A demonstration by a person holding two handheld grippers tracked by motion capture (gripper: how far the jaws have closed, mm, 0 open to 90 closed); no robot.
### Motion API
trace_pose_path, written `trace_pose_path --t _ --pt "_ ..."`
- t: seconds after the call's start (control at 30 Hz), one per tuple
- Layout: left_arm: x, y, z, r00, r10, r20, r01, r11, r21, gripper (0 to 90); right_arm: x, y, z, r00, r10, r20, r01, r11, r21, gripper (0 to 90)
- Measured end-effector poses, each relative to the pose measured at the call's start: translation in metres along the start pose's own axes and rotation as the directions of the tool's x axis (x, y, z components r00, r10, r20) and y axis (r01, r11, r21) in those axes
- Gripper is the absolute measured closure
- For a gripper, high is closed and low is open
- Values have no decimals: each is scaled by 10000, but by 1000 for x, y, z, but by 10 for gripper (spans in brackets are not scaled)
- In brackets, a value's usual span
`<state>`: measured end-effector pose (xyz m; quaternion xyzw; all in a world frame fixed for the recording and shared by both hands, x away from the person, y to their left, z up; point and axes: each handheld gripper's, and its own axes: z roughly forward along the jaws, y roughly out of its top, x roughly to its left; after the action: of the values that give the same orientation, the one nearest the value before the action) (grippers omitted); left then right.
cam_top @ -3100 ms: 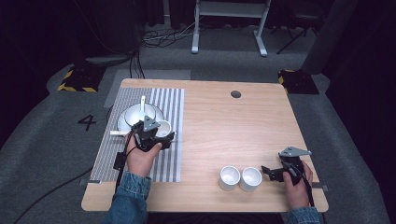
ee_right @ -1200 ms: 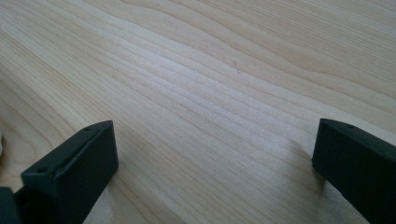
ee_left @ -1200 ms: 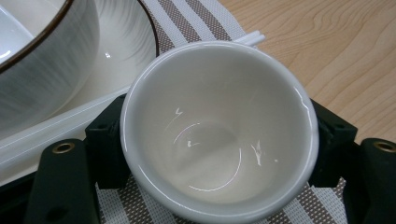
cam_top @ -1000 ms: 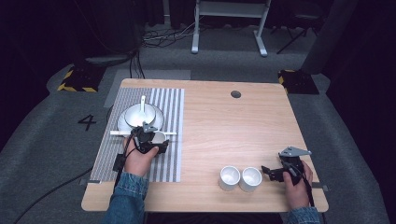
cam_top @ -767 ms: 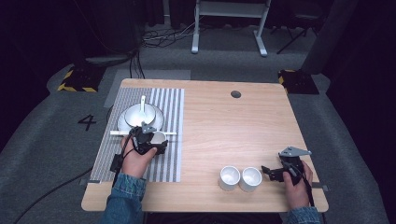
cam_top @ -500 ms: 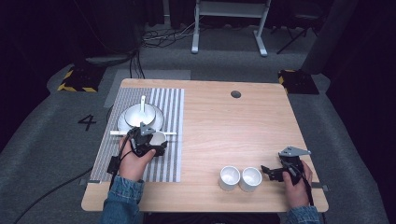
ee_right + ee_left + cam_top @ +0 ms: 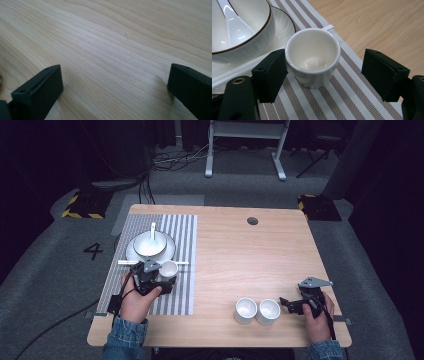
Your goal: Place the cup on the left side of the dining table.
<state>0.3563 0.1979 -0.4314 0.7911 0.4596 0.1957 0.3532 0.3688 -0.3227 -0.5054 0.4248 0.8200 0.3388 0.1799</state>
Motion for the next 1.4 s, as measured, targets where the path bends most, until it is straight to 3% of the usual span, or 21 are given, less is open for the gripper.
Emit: trace_pose_path --t 0.4,0.77,1.3,1.4 --pt "2 -9 -18 9999 94 -90 -93 9999 81 198 0 1 1 10000 -10 -31 10 10000 -1 1" --pt "6 -28 -33 9992 44 -401 -40 9999 123 186 0 1 0 10000 -11 -39 11 10000 -2 1" --pt "12 -61 -36 9992 -238 -307 240 9997 70 194 0 1 1 10000 -12 -31 12 10000 -3 1" --pt "12 -66 -35 9995 -157 -266 164 9995 254 194 0 1 1 10000 -12 -31 12 10000 -3 1"
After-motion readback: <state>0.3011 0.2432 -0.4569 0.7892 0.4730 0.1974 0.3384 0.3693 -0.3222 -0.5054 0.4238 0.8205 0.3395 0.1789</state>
